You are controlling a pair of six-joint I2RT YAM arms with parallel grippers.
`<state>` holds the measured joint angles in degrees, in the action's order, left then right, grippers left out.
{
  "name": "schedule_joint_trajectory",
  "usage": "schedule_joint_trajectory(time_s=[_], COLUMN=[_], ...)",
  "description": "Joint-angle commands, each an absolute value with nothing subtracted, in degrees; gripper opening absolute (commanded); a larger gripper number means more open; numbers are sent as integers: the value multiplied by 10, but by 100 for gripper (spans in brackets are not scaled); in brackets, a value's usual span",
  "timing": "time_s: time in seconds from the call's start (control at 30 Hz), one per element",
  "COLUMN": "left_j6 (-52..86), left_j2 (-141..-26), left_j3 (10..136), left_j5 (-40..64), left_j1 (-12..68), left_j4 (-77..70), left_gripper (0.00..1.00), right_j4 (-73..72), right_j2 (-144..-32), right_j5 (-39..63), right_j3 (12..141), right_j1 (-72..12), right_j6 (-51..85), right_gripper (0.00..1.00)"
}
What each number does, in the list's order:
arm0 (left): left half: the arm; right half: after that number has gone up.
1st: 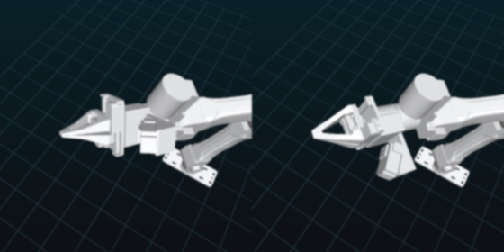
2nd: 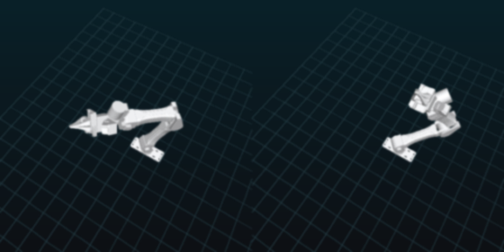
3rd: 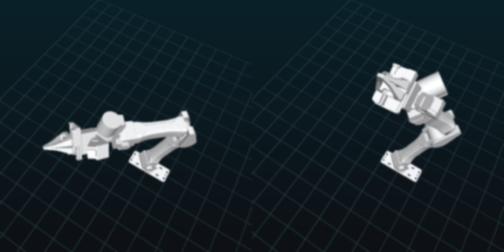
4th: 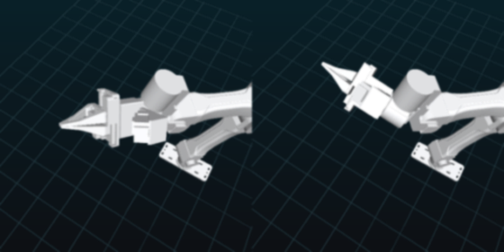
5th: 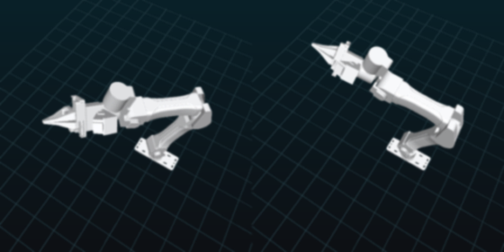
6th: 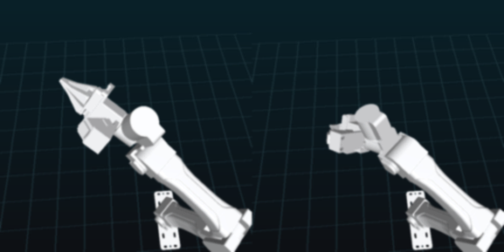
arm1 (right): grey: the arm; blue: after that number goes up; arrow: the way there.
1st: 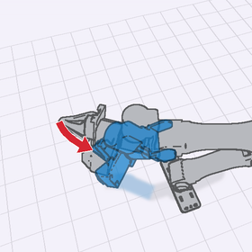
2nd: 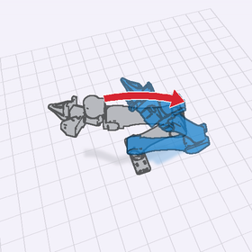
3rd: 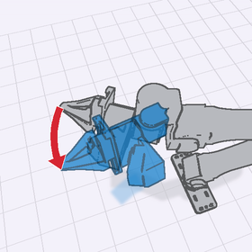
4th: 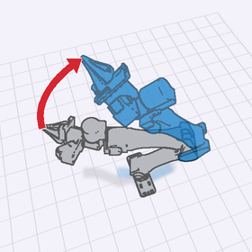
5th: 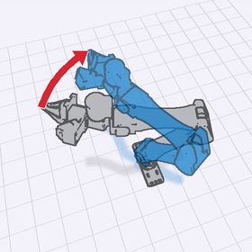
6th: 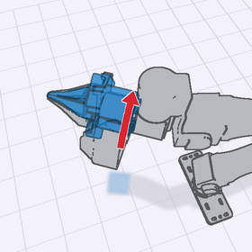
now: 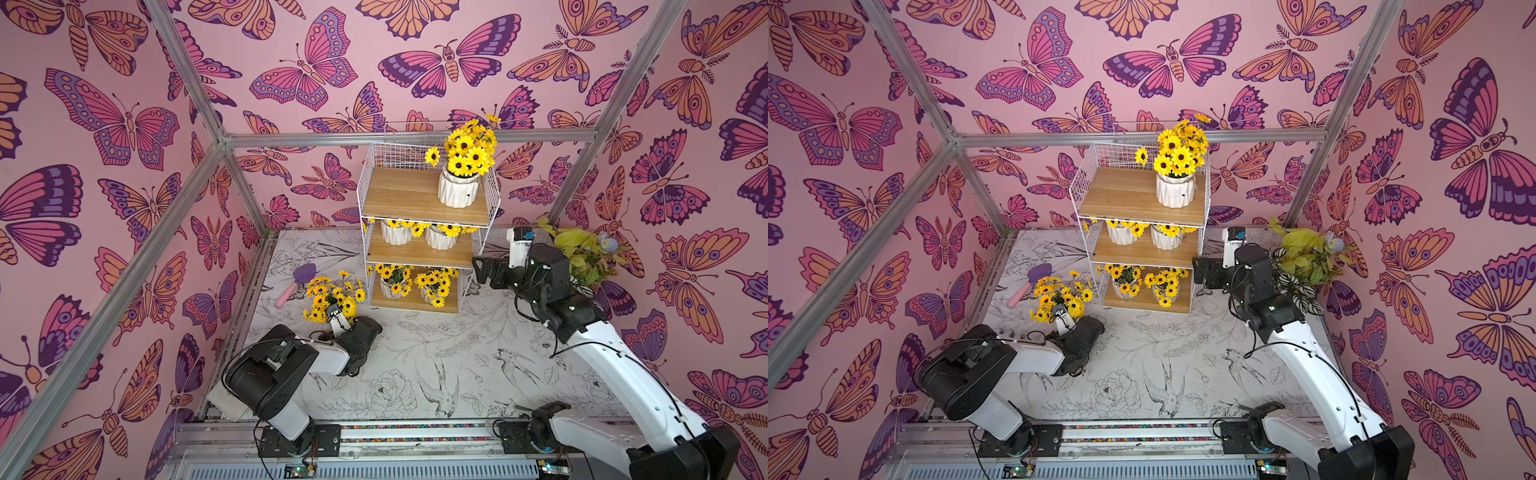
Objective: Take the sunflower pots off the shelves
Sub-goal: Place the sunflower pot at the center of the board.
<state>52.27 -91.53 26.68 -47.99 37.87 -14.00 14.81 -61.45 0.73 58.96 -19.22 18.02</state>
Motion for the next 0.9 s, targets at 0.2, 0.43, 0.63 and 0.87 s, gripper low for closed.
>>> schedule_joint_trajectory(time_s=[0.2,0.43,0.63,0.87], left_j6=[619,587,524,522], left_j2=[-881,-880,-902,-927], left_j3=[274,287,314,323], left_j5=[-446,-414,-385,-332], left_j1=[417,417,402,337], left_j4=[-41,-47,-90,-120], left_gripper=[100,100,100,100], right_j4=[165,163,165,176], right_j2=[-593,-588,-580,-567], right_j5=[5,10,13,15], right_j3=[571,571,568,569], right_j1=[-197,-197,-197,-200], right_j6=[181,187,191,192], right_gripper=[99,99,99,99])
